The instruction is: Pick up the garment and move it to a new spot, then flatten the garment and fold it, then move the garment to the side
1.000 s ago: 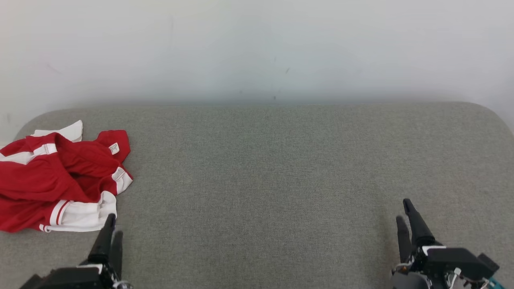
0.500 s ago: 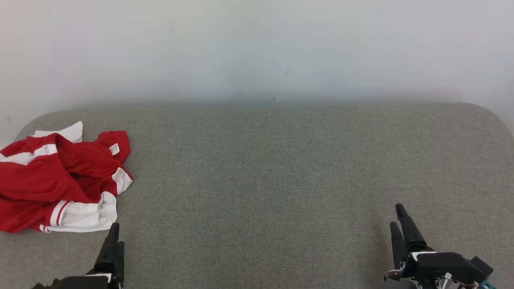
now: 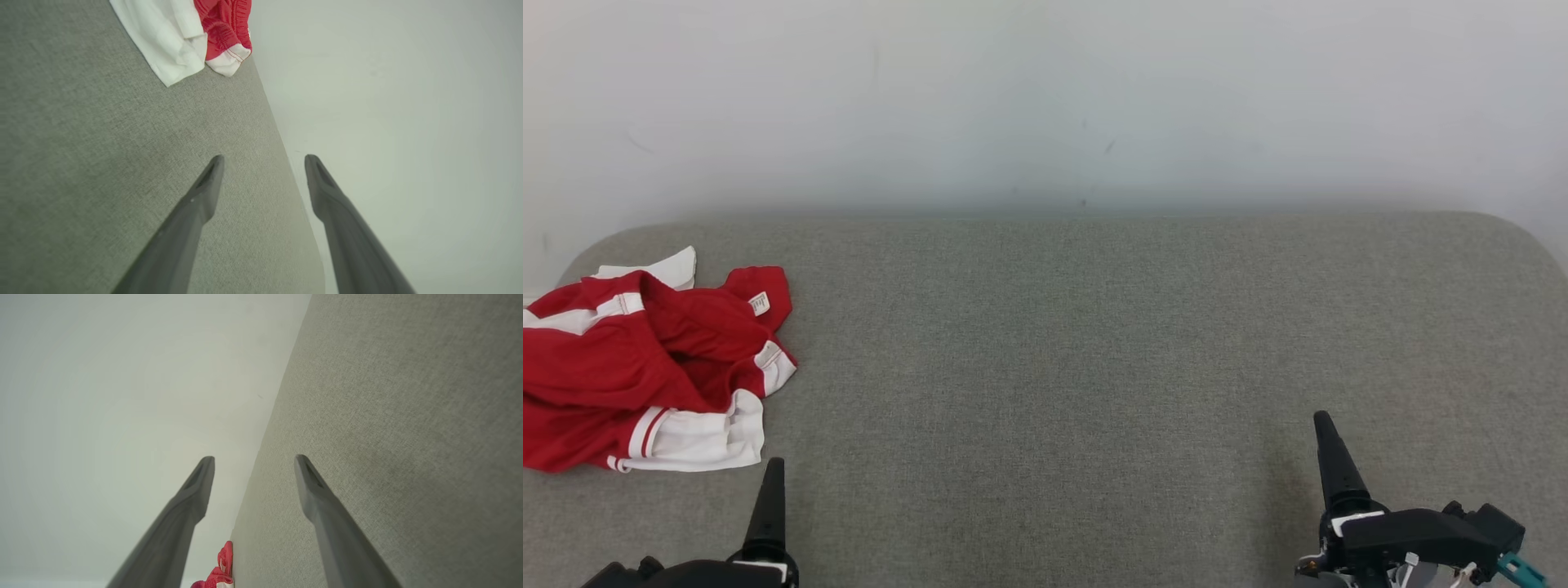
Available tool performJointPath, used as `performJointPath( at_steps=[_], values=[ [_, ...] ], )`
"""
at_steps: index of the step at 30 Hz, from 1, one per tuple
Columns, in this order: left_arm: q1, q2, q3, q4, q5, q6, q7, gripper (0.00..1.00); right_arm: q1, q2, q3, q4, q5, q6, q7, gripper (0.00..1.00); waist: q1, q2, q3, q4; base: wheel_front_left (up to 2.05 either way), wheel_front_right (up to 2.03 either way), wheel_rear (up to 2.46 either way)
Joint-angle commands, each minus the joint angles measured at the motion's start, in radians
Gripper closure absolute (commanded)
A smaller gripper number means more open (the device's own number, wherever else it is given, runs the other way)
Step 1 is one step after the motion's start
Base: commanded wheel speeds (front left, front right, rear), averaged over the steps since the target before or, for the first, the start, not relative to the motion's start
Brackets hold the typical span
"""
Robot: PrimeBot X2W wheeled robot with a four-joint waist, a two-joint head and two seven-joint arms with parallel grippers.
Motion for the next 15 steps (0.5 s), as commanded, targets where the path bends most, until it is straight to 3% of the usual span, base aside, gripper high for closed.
performJointPath(
  at_steps=[1,15],
  values=[
    [-0.010,0.007,-0.010,-0.021,0.051,0.002,-0.014,0.00,-0.024,-0.002,0.011,-0.008,-0.055,0.004,-0.009,0.00,0.0000,0.0000,0.000,0.001,0.00,0.00,0.00],
    [0.012,0.008,-0.055,-0.041,0.300,0.029,-0.072,0.00,-0.031,-0.001,0.025,0.023,-0.329,0.005,-0.047,0.00,0.0000,0.0000,-0.003,0.004,0.00,0.00,0.00]
  ],
)
